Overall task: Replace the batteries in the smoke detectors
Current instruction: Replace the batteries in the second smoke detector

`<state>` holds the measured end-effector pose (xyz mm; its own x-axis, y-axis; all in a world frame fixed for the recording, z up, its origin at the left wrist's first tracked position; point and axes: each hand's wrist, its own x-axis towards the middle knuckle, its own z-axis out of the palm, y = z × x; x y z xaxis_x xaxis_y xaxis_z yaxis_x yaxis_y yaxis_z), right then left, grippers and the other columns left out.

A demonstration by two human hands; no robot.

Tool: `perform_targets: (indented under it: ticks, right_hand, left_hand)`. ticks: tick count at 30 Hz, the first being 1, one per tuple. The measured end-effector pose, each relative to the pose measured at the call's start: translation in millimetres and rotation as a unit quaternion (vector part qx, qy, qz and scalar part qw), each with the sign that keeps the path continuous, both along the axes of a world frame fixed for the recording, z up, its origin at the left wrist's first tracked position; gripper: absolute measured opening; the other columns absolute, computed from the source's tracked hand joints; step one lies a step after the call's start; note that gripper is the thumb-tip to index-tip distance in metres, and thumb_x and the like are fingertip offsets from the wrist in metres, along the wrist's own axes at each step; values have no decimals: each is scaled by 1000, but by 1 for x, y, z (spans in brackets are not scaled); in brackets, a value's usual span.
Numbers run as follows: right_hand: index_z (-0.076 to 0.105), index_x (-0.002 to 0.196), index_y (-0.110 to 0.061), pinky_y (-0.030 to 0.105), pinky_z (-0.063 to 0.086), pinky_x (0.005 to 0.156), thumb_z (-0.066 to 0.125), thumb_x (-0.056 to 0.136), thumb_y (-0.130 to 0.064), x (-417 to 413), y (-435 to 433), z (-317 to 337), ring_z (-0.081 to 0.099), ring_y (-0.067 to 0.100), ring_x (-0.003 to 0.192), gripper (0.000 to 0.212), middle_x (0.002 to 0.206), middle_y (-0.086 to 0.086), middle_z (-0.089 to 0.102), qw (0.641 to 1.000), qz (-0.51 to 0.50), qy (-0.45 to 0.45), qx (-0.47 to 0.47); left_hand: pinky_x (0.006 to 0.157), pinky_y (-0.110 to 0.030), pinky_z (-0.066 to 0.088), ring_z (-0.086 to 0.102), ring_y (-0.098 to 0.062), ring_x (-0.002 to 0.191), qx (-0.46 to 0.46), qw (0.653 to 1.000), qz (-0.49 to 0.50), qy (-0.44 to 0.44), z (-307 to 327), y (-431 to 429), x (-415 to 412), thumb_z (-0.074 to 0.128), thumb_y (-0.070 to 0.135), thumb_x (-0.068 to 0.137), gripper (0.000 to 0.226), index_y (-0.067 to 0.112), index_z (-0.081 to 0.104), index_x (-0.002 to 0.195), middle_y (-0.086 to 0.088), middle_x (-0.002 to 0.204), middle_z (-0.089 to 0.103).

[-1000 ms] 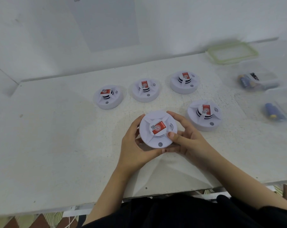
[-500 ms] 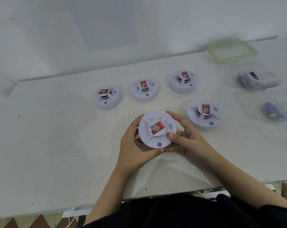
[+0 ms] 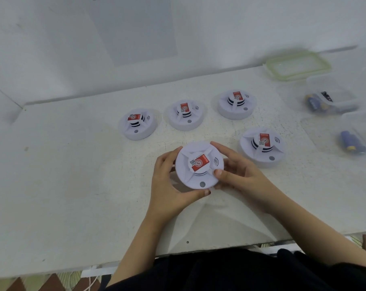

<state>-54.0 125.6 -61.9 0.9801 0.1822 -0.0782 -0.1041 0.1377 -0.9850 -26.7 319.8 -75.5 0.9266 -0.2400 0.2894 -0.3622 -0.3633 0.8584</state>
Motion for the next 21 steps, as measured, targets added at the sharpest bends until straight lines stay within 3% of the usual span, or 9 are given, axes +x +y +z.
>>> perform_targets:
  ticks: [4, 7, 10, 15, 21]
  right_hand:
    - [41, 141, -21, 33, 49, 97, 62, 88, -12, 8, -8, 4, 60, 26, 108, 58, 119, 3, 65, 993, 10, -37, -112]
    - [39, 143, -22, 23, 49, 88, 63, 89, -24, 14, -5, -1, 60, 11, 99, 59, 115, -4, 63, 972, -3, -73, -221]
    - [39, 143, -20, 8, 39, 78, 63, 89, -22, 18, -2, -7, 53, 2, 85, 59, 106, -4, 57, 941, -27, -98, -324]
    - [37, 143, -17, 3, 36, 78, 61, 90, -21, 20, 1, -7, 52, 1, 91, 58, 115, -1, 53, 926, -29, -115, -358]
    - [41, 141, -16, 4, 37, 78, 62, 89, -22, 20, 3, -6, 53, 0, 86, 56, 109, -5, 52, 926, -49, -109, -358]
  left_hand:
    - [94, -7, 37, 46, 2, 117, 50, 999, -2, 8, 2, 4, 7, 83, 51, 47, 94, 27, 53, 132, 13, 124, 55]
    - [93, 0, 29, 42, 7, 116, 87, 996, 8, 6, 3, 6, 14, 80, 57, 45, 94, 35, 49, 131, 23, 123, 50]
    - [93, 2, 21, 43, 2, 114, 138, 990, 11, 0, 2, 7, 19, 76, 63, 46, 93, 33, 52, 130, 24, 123, 51]
    - [95, -2, 21, 47, -5, 115, 175, 984, 7, 3, -2, 9, 24, 75, 67, 48, 93, 32, 54, 132, 20, 125, 57]
    - [93, 3, 18, 38, 12, 106, 183, 983, 15, 8, -1, 10, 24, 71, 70, 48, 98, 31, 51, 135, 21, 121, 53]
